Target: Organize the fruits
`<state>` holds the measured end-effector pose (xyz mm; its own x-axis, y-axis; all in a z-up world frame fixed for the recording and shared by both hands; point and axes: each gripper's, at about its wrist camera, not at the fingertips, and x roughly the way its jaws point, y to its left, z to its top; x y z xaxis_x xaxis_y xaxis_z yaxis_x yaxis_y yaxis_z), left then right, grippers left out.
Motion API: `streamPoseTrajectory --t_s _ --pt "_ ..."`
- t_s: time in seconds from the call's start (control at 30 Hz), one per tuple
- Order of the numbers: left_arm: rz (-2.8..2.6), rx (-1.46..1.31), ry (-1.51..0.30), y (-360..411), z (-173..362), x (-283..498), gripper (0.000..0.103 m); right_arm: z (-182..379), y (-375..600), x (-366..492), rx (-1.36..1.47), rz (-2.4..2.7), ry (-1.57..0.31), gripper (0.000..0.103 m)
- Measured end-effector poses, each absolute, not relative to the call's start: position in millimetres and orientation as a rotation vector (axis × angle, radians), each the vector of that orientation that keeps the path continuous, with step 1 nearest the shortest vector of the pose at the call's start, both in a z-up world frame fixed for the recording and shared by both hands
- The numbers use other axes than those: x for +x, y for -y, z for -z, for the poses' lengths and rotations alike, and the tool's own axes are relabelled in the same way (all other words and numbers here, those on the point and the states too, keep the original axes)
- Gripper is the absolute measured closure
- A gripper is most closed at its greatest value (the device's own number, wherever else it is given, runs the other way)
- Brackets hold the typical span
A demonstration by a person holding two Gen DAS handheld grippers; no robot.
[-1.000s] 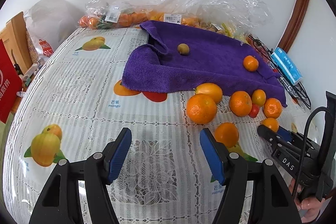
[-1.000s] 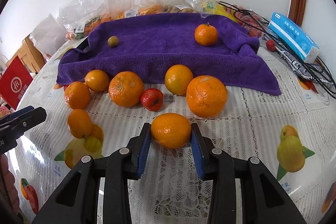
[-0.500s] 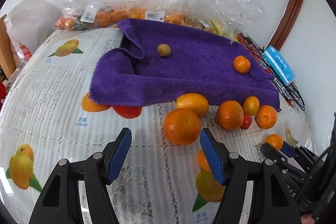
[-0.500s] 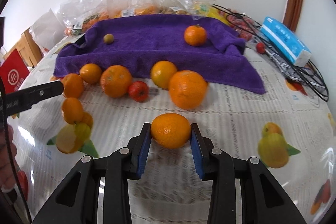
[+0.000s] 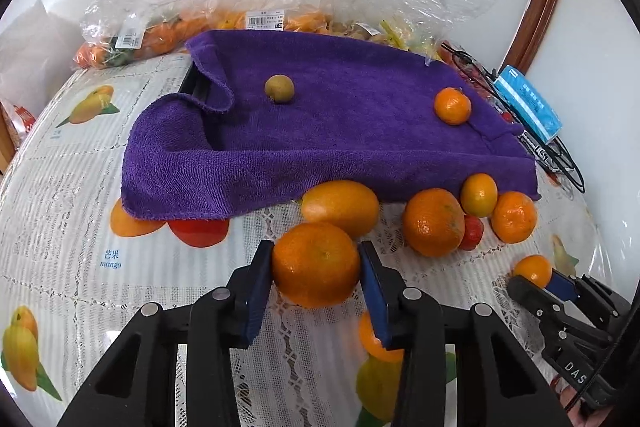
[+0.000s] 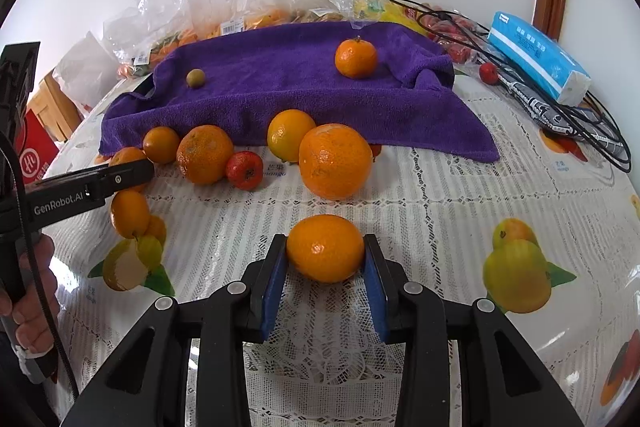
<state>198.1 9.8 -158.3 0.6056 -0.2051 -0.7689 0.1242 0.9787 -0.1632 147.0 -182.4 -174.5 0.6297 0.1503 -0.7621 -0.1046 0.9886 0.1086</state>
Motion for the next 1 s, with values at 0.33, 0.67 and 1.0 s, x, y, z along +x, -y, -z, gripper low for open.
streamPoseTrajectory --t_s 0.33,0.67,1.0 --pt "0.195 -0.160 -0.904 -21.1 157.0 197.5 0.064 174.5 183.7 146.7 0.069 -0.152 -0.875 0.066" --pt "0.200 -0.166 -0.889 -22.9 152.8 194.7 0.064 174.2 186.6 146.3 0.089 -0.160 -0.872 0.066" --pt "0.207 -0.167 -0.868 -22.3 148.3 191.4 0.064 173.8 186.6 146.4 0.089 -0.158 -0.872 0.066"
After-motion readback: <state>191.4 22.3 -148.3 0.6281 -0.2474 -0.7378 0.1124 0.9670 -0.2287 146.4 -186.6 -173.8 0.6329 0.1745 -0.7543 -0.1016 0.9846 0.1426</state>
